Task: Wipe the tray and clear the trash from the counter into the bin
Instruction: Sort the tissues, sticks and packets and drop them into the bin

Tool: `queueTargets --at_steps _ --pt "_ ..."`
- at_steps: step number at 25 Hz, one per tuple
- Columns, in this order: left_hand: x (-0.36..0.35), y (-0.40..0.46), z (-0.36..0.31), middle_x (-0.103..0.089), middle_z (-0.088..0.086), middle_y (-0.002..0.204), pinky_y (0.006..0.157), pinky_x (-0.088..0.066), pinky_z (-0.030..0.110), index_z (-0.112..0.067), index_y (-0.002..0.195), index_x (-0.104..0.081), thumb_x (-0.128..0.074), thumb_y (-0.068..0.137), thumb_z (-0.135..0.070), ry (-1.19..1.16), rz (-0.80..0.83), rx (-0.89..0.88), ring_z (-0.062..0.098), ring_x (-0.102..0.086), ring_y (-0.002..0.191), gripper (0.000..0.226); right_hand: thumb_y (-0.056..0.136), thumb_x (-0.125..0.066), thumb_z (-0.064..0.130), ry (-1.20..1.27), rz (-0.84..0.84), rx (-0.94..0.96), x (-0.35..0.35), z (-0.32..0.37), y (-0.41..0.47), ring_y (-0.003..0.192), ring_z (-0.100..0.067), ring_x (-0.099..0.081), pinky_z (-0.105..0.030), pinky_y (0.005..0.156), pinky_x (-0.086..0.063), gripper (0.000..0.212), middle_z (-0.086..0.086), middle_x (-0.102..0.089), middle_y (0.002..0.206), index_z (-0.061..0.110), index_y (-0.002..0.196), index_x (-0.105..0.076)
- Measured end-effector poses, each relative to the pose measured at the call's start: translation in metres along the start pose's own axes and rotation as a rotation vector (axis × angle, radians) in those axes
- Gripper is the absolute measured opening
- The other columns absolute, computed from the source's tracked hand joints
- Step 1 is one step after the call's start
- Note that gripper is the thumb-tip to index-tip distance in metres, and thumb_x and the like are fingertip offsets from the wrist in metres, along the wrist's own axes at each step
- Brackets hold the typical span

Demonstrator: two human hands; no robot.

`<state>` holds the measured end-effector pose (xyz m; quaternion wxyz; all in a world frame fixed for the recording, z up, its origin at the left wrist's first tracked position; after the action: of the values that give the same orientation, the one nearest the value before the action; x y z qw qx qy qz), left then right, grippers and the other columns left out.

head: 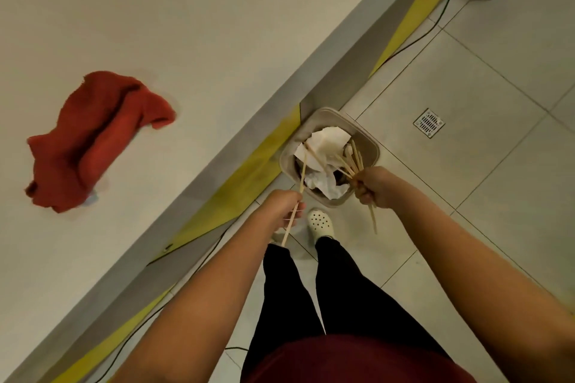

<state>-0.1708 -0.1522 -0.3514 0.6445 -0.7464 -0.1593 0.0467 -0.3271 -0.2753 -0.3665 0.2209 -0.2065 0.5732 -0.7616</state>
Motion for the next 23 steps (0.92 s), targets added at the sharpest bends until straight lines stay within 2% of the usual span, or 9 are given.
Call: queueTargets --at_steps 2,4,6,7,9,11,14,17,23 --pt "-0.008 0.004 -0.006 -0.058 -0.001 0.069 0.054 -0.04 0.024 -0.009 0.093 -0.055 -0.044 0.094 -0.016 0.04 -0.004 0.014 0.012 -0.053 0.059 0.013 0.093 -0.027 0.0 -0.055 -0.001 -0.016 -0.001 0.008 0.016 0.026 -0.006 -0.028 -0.01 0.03 -0.02 0.031 0.0 -0.041 0.038 0.007 0.067 -0.043" --pt "-0.013 0.005 -0.017 -0.06 -0.002 0.073 0.057 -0.041 0.025 -0.01 0.099 -0.056 -0.045 0.096 -0.023 0.036 0.014 -0.006 0.013 -0.054 0.063 0.017 0.095 -0.032 0.005 -0.024 -0.006 -0.002 -0.001 0.019 0.027 0.037 -0.009 -0.041 -0.014 0.033 -0.031 0.026 -0.005 -0.046 0.056 0.007 0.074 -0.048" --pt "-0.02 0.008 -0.03 -0.064 -0.002 0.095 0.074 -0.044 0.032 -0.015 0.114 -0.055 -0.041 0.096 -0.043 -0.035 0.104 -0.051 0.017 -0.06 0.086 0.035 0.096 -0.038 0.016 0.057 -0.021 0.058 -0.004 0.028 0.035 0.06 -0.019 -0.05 -0.027 0.05 -0.048 0.013 -0.006 -0.047 0.075 0.012 0.094 -0.05" --pt "-0.023 0.009 -0.034 -0.061 -0.002 0.112 0.087 -0.042 0.038 -0.018 0.125 -0.05 -0.036 0.096 -0.052 -0.067 0.146 -0.067 0.021 -0.058 0.104 0.047 0.094 -0.041 0.022 0.038 -0.033 0.093 -0.003 0.028 0.042 0.067 -0.023 -0.05 -0.033 0.059 -0.051 0.016 -0.006 -0.046 0.081 0.014 0.105 -0.049" --pt "-0.023 0.01 -0.036 -0.047 -0.003 0.137 0.1 -0.035 0.044 -0.022 0.141 -0.037 -0.033 0.095 -0.056 -0.056 0.159 -0.092 0.024 -0.047 0.125 0.057 0.088 -0.046 0.03 -0.117 -0.125 0.146 0.004 0.021 0.05 0.089 -0.03 -0.055 -0.043 0.076 -0.052 0.044 -0.01 -0.052 0.102 0.016 0.13 -0.04" --pt "-0.018 0.009 -0.03 -0.045 -0.001 0.14 0.096 -0.037 0.04 -0.02 0.138 -0.04 -0.04 0.096 -0.046 0.034 0.105 -0.111 0.021 -0.049 0.121 0.05 0.088 -0.049 0.031 -0.237 -0.17 0.183 0.005 0.012 0.04 0.1 -0.03 -0.056 -0.044 0.085 -0.052 0.047 -0.011 -0.055 0.112 0.013 0.132 -0.044" --pt "-0.014 0.005 -0.021 -0.054 0.001 0.119 0.083 -0.04 0.032 -0.014 0.129 -0.05 -0.045 0.096 -0.029 0.057 0.056 -0.144 0.017 -0.054 0.101 0.037 0.092 -0.048 0.016 -0.248 -0.096 0.162 -0.005 -0.005 0.023 0.094 -0.026 -0.054 -0.038 0.078 -0.049 0.033 -0.01 -0.054 0.104 0.005 0.123 -0.052" --pt "-0.017 -0.016 -0.022 -0.055 -0.001 0.107 0.069 -0.041 0.027 -0.016 0.124 -0.054 -0.046 0.094 -0.023 0.046 0.063 -0.199 0.015 -0.056 0.091 0.032 0.09 -0.049 0.012 -0.243 -0.086 0.224 -0.015 -0.009 -0.002 0.091 -0.026 -0.056 -0.034 0.069 -0.05 0.027 -0.012 -0.057 0.102 0.007 0.116 -0.055" --pt "-0.018 -0.109 -0.056 -0.061 -0.003 0.096 0.061 -0.047 0.023 -0.021 0.11 -0.057 -0.051 0.093 -0.017 -0.097 0.124 -0.514 0.008 -0.058 0.077 0.018 0.088 -0.056 0.013 -0.037 -0.299 0.859 -0.014 0.057 -0.112 0.066 -0.014 -0.052 -0.028 0.061 -0.043 0.017 0.005 -0.053 0.078 0.022 0.103 -0.055"
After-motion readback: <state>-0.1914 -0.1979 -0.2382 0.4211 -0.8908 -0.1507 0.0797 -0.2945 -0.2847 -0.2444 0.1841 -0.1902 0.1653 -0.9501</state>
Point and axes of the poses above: each hand's wrist, its own y-axis towards the middle knuckle, its own x-axis out of the back of the hand, z = x × y, the point moved 5 cm from there along y, towards the middle knuckle
